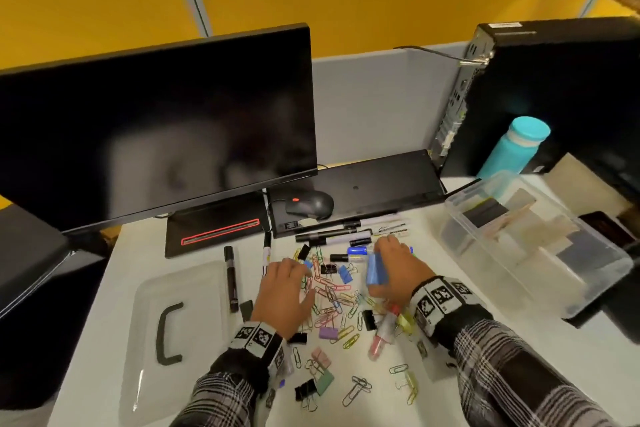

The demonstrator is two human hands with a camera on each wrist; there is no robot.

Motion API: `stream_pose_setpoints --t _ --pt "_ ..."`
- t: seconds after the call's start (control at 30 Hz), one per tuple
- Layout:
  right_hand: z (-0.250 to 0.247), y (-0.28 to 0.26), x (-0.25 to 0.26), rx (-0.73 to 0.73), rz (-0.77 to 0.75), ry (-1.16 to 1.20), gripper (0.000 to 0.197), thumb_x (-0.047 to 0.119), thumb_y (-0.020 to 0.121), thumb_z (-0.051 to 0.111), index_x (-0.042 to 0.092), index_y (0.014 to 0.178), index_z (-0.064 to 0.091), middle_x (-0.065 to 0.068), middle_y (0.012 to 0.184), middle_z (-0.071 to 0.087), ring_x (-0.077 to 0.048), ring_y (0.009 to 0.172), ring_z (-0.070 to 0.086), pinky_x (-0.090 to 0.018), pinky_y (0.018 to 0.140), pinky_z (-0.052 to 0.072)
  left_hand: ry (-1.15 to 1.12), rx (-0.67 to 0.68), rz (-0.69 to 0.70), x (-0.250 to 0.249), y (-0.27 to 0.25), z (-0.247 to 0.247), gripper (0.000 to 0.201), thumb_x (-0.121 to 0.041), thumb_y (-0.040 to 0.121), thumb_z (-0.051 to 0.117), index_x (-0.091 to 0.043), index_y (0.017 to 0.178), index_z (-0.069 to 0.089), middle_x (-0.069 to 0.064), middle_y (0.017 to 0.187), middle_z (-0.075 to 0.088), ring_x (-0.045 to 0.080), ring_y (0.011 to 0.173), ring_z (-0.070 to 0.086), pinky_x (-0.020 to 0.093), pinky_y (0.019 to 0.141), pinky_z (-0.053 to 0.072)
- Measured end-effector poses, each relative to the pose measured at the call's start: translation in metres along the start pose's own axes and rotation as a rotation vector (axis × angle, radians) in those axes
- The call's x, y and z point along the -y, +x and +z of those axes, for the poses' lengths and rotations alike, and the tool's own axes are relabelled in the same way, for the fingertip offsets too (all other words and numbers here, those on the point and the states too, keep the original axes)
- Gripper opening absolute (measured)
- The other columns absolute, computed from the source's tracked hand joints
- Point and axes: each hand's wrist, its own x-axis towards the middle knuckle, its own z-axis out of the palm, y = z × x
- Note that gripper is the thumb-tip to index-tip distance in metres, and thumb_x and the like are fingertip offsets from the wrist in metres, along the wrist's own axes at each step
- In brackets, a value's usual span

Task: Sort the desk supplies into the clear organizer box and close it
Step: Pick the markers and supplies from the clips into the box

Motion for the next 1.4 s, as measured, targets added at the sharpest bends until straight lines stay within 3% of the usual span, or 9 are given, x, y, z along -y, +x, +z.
stream_pose_setpoints --t 0.1,0.23,0.33,0.43,0.53,0.73,0.97,1.2,1.4 --pt "-0.036 -0.012 -0.02 -0.139 0.029 0.407 0.051 0.028 0.073 0.076 0.019 0.105 0.037 -0.003 0.1 0.052 -0.019 0.086 0.056 -0.025 0.069 0.046 -0.001 0.074 0.158 -0.041 0.024 0.006 0.043 -0.044 0.09 0.05 -0.029 0.13 0.044 -0.007 0.133 0.04 0.015 0.124 0.033 0.032 0.106 0.033" --pt "-0.08 -0.02 -0.048 -0.301 0.04 0.622 0.057 0.022 0.081 0.071 0.021 0.127 0.037 -0.005 0.111 0.05 -0.021 0.086 0.059 -0.025 0.072 0.048 0.092 0.191 0.39 -0.101 0.054 0.02 0.056 -0.025 0.09 0.054 -0.022 0.142 0.033 0.002 0.146 0.035 0.027 0.133 0.031 0.043 0.108 0.032" --pt "-0.102 -0.022 -0.072 -0.329 0.049 0.8 0.04 0.014 0.086 0.065 0.025 0.121 0.049 -0.011 0.119 0.053 -0.025 0.096 0.061 -0.029 0.076 0.057 0.203 0.284 0.493 -0.131 0.071 0.034 0.068 -0.01 0.091 0.052 -0.024 0.149 0.02 0.002 0.158 0.018 0.03 0.141 0.019 0.047 0.113 0.025" --pt "-0.118 -0.018 -0.099 -0.45 0.167 0.741 0.032 0.016 0.081 0.068 0.025 0.108 0.053 -0.011 0.115 0.058 -0.028 0.094 0.061 -0.038 0.081 0.052 0.36 0.361 0.553 -0.146 0.085 0.047 0.083 -0.012 0.087 0.063 -0.03 0.15 0.011 -0.003 0.161 0.005 0.03 0.145 0.012 0.047 0.115 0.02" --pt "-0.138 -0.013 -0.121 -0.524 0.339 0.539 0.041 0.022 0.077 0.073 0.015 0.112 0.051 -0.009 0.11 0.056 -0.022 0.093 0.054 -0.029 0.076 0.04 0.438 0.407 0.564 -0.151 0.093 0.055 0.077 -0.013 0.09 0.061 -0.028 0.15 0.016 0.0 0.16 0.01 0.03 0.145 0.012 0.048 0.116 0.017" --pt "-0.148 0.01 -0.136 -0.291 0.483 0.242 0.052 0.032 0.07 0.08 0.011 0.108 0.051 -0.008 0.104 0.056 -0.021 0.089 0.051 -0.03 0.072 0.039 0.46 0.363 0.511 -0.155 0.096 0.062 0.065 -0.01 0.088 0.058 -0.022 0.144 0.027 0.01 0.152 0.023 0.033 0.137 0.024 0.046 0.109 0.029" --pt "-0.141 0.037 -0.14 -0.123 0.511 -0.013 0.071 0.039 0.074 0.075 0.007 0.129 0.044 -0.011 0.127 0.055 -0.027 0.114 0.054 -0.035 0.094 0.045 0.4 0.304 0.417 -0.16 0.099 0.056 0.058 -0.006 0.085 0.058 -0.015 0.136 0.033 0.009 0.141 0.034 0.03 0.126 0.035 0.042 0.102 0.036" --pt "-0.14 0.043 -0.148 -0.075 0.511 0.082 0.076 0.041 0.065 0.082 0.007 0.123 0.048 -0.007 0.108 0.058 -0.02 0.088 0.05 -0.029 0.071 0.04 0.267 0.282 0.348 -0.153 0.1 0.052 0.053 -0.017 0.082 0.065 -0.016 0.128 0.039 0.005 0.129 0.045 0.025 0.118 0.042 0.038 0.101 0.036" --pt "-0.136 0.043 -0.15 0.006 0.473 -0.066 0.064 0.039 0.068 0.081 0.007 0.117 0.054 -0.005 0.097 0.057 -0.022 0.09 0.056 -0.029 0.073 0.044 0.004 0.206 0.259 -0.144 0.095 0.047 0.045 -0.031 0.084 0.065 -0.021 0.122 0.044 -0.001 0.126 0.043 0.019 0.112 0.047 0.031 0.096 0.042"
